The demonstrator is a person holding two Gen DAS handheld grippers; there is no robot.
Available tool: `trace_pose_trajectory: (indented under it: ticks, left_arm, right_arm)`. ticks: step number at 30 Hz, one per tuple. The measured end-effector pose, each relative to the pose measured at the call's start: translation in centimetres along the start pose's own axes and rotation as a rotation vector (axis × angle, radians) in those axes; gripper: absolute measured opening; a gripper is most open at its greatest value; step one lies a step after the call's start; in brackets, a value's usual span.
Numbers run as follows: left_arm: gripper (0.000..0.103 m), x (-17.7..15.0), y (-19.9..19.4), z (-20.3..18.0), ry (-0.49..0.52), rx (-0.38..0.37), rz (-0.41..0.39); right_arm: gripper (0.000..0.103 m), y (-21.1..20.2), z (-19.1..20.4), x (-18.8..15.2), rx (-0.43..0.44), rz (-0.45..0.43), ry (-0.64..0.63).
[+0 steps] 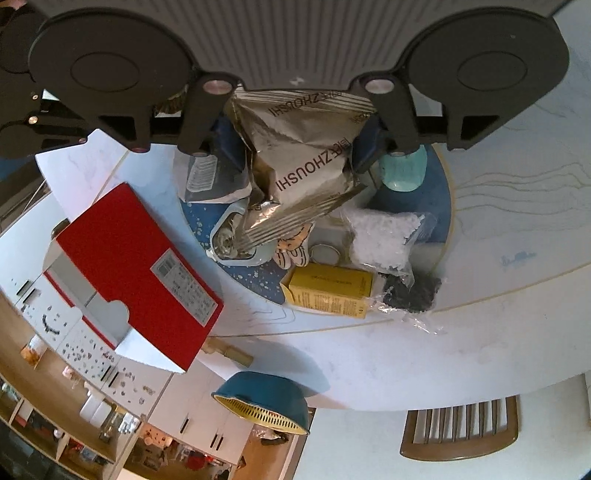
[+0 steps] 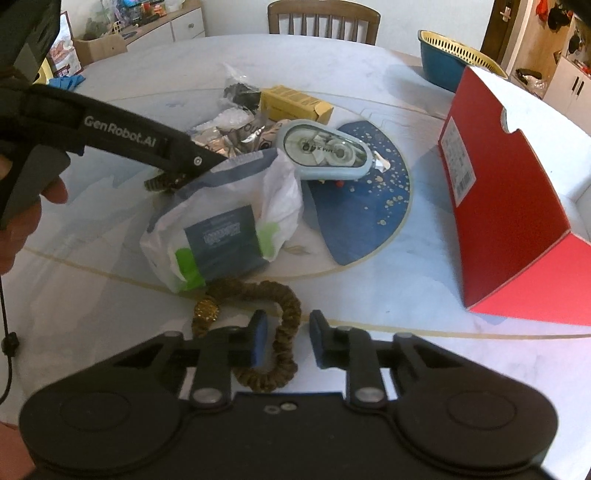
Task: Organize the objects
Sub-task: 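Grasp the silver snack bag with the left tool while the right tool grasps the bead bracelet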
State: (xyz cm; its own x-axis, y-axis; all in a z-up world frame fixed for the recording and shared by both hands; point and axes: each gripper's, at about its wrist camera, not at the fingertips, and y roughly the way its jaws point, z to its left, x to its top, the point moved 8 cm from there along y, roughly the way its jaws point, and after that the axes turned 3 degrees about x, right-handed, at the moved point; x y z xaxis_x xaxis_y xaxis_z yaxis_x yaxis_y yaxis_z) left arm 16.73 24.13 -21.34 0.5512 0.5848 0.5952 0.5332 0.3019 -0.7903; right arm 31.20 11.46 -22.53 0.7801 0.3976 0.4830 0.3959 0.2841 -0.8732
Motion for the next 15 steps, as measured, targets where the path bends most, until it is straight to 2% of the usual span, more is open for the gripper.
trace_pose_trajectory:
  ticks: [6,15]
  left_arm:
    - [0.055,0.0,-0.2,-0.4,0.034,0.026,0.004]
    - [0.052,0.0,-1.2,-0.5,0.030,0.057,0.008]
  right_arm:
    - [0.008,-0.2,0.0,-0.1,-0.017,-0.005,-0.016]
    - [0.006,-2.7,-0.9,0.2,0.017,-0.058,0.007]
